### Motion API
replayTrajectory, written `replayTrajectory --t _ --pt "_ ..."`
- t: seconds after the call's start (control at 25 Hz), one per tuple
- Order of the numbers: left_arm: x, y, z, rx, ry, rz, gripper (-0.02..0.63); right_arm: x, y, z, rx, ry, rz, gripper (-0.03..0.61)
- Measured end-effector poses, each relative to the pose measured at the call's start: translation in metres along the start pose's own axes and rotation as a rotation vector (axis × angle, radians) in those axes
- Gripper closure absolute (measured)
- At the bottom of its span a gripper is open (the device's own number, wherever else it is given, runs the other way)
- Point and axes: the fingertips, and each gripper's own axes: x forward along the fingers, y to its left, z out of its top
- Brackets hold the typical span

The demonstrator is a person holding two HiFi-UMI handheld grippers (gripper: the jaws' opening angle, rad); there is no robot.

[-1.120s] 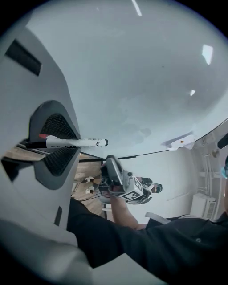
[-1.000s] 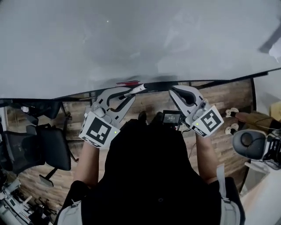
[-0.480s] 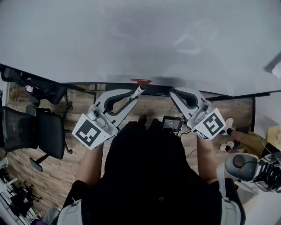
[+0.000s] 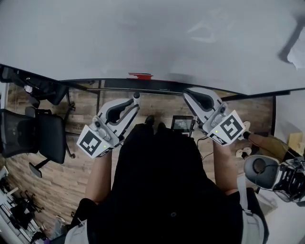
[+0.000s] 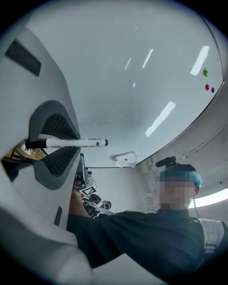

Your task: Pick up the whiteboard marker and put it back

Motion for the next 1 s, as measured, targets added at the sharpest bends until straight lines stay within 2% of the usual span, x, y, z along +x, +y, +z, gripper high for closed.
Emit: replayTrajectory --t 0.24,0.64,1.0 --pt "-0.002 -0.010 -0.009 0.015 0.015 0.071 0.545 -0.014 0.003 -0.013 0.014 0.003 0.046 0.558" --pt "0.000 -0.038 -0.027 -0.009 0.013 0.130 0.546 -0.032 0.002 -0.041 0.053 -0.006 0.108 0.557" --pt "-0.019 -0.040 -0.028 -0.016 0.019 0.202 0.546 -0.015 0.016 -0.045 0.039 -0.015 0.204 0.558"
